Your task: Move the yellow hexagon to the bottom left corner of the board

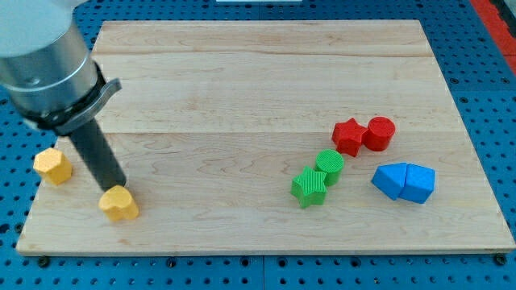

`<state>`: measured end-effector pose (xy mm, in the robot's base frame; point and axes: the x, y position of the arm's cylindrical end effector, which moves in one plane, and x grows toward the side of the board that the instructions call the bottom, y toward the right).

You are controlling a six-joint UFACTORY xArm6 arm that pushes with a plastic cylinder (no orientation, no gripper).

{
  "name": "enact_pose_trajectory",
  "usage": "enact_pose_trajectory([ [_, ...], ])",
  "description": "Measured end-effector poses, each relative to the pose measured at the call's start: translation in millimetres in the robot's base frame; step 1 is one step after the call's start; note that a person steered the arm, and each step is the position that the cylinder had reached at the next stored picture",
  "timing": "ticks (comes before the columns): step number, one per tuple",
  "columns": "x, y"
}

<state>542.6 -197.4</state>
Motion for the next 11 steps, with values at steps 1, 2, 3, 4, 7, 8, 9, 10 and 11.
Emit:
enact_pose_trajectory([
  [1, 33, -28],
  [2, 15, 15],
  [3, 3, 121],
  [4, -2, 59],
  [7, -88, -88],
  [8, -52, -70],
  [9, -16, -84],
  [10, -19, -106],
  [11, 27, -101],
])
